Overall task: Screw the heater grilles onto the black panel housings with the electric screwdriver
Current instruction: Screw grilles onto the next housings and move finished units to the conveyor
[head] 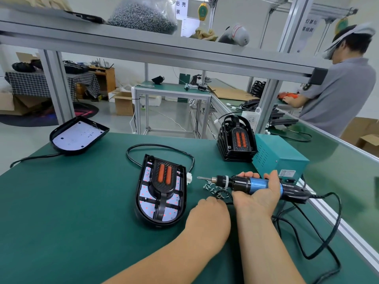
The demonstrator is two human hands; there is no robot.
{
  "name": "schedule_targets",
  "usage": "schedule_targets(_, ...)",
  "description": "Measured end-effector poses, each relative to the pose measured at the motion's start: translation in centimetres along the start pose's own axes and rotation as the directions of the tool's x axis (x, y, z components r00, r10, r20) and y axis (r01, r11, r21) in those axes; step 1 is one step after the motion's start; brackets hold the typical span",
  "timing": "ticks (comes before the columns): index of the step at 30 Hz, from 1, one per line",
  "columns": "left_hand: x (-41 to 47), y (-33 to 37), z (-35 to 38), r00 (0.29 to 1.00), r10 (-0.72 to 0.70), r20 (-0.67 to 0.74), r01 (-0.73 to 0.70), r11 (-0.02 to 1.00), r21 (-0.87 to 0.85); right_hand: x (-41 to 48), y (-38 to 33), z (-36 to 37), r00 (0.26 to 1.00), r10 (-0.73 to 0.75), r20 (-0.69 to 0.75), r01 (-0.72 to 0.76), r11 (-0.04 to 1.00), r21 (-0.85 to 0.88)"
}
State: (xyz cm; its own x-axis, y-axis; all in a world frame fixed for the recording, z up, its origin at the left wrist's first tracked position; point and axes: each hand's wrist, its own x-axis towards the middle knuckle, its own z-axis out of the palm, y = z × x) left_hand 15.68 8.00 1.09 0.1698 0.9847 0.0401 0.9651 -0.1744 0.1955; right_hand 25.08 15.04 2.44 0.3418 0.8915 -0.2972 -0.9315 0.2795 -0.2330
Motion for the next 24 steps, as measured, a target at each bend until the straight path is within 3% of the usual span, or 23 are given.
schedule_targets(10,-0.6,-0.3,-0.6,0.999,-0.002,0.041,0.002,1.000,0.011,0.2,0.0,-0.3,1.000,0.015,0.015,-0.015,1.000,0.007)
schedule_targets(14,-1.1,-0.7,-0.4,1.000,0.001,-0.005,-0.002,0.992,-0.123,0.1,0.0,-0.1,0.999,0.030,0.019,-0.030,0.999,0.033)
schedule_targets(17,-1.5,-2.0,-1.2,0.990,-0.028,-0.135,-0.015,0.952,-0.305,0.0,-0.1,-0.1,1.000,0.026,0.003,-0.026,0.999,0.048)
schedule_targets(22,-1.6,-4.9,-3.6,0.945,-0.143,-0.293,-0.093,0.743,-0.663,-0.1,-0.2,0.0,0.999,0.046,-0.023,-0.044,0.998,0.053)
schedule_targets(24,-1.4,-6.1,-4.3,0.922,-0.304,-0.238,-0.051,0.515,-0.856,-0.1,-0.1,0.0,0.999,0.047,-0.026,-0.046,0.997,0.061)
